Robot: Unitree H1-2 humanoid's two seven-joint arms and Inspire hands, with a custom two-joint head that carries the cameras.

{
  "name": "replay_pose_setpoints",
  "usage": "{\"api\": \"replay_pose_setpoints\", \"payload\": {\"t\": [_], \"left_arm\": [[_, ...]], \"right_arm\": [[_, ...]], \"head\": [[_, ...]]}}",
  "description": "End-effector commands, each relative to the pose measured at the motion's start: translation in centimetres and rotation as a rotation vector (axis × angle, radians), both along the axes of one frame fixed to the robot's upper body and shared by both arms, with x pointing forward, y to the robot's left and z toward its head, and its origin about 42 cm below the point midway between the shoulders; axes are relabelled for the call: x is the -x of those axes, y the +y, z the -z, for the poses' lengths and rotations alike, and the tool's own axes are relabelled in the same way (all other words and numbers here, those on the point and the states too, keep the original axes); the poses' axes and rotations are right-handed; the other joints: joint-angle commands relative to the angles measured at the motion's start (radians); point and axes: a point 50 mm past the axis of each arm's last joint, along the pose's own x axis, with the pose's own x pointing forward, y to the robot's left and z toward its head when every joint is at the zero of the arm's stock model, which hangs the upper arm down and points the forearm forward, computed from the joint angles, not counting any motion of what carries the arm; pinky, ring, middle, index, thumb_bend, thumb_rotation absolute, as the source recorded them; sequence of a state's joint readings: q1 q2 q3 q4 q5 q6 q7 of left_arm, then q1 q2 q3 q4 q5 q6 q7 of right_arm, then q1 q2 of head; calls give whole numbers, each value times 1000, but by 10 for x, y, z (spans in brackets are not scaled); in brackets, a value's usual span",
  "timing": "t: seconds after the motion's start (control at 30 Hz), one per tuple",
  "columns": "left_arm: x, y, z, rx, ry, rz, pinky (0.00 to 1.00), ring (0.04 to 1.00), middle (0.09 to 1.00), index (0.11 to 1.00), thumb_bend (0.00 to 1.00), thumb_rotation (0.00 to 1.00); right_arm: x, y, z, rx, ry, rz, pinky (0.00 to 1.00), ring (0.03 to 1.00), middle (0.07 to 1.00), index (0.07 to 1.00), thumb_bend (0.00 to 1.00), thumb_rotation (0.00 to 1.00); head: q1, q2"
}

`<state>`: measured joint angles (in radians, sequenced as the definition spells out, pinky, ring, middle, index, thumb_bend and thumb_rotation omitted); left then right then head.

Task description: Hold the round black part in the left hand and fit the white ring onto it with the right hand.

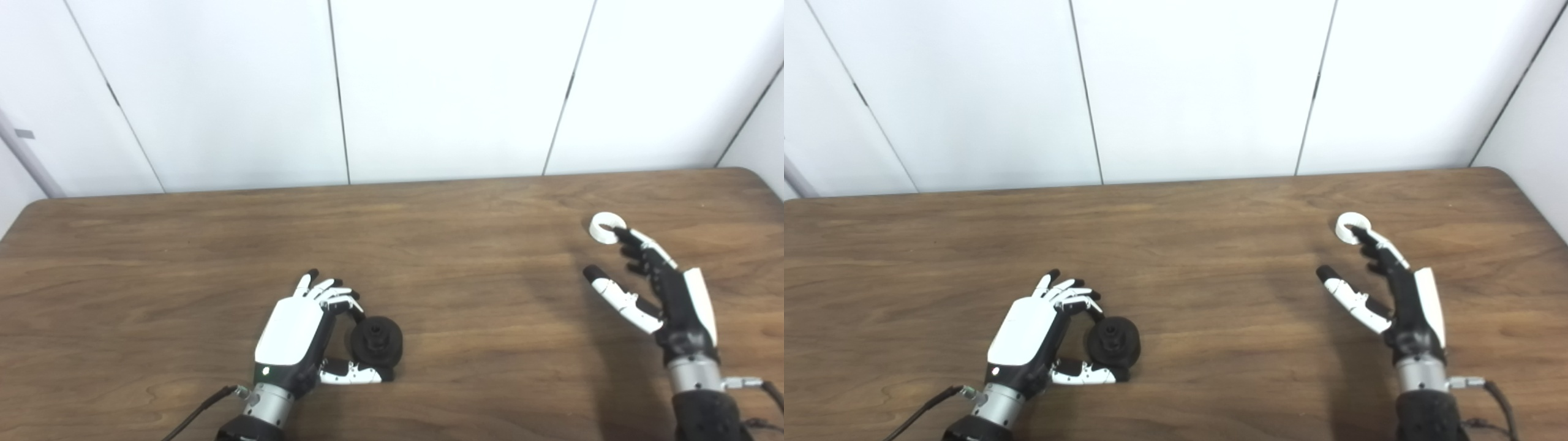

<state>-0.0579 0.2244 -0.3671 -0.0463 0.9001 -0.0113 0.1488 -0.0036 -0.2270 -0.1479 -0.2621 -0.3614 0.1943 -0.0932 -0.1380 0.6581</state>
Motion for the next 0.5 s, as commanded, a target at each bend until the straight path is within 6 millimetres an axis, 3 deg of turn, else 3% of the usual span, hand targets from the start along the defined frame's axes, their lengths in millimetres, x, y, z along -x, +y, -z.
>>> {"api": "replay_pose_setpoints", "payload": {"t": [0.0,0.07,0.2,0.37,0.47], "left_arm": [[-2,3,-1,-11,-10,7,1000,865,757,485,523,52],[-2,4,-1,-13,-7,6,1000,864,755,485,523,52],[-1,8,-1,-17,-1,4,1000,866,755,485,523,52],[-1,15,-1,-26,10,5,1000,873,755,485,523,53],[-1,18,-2,-29,7,4,1000,872,754,485,523,53]], "right_arm": [[-11,-7,-23,110,-72,30,817,873,871,818,649,443],[-15,-10,-27,179,-76,45,837,884,872,820,669,427],[-24,-12,-33,265,-87,50,871,933,884,815,707,286],[-45,-19,-43,369,-71,69,983,970,918,806,757,259],[-59,-27,-48,402,-49,80,998,976,926,797,765,240]], "head": [[-8,1],[-22,-1],[-60,-1],[-122,-6],[-159,-9]]}}
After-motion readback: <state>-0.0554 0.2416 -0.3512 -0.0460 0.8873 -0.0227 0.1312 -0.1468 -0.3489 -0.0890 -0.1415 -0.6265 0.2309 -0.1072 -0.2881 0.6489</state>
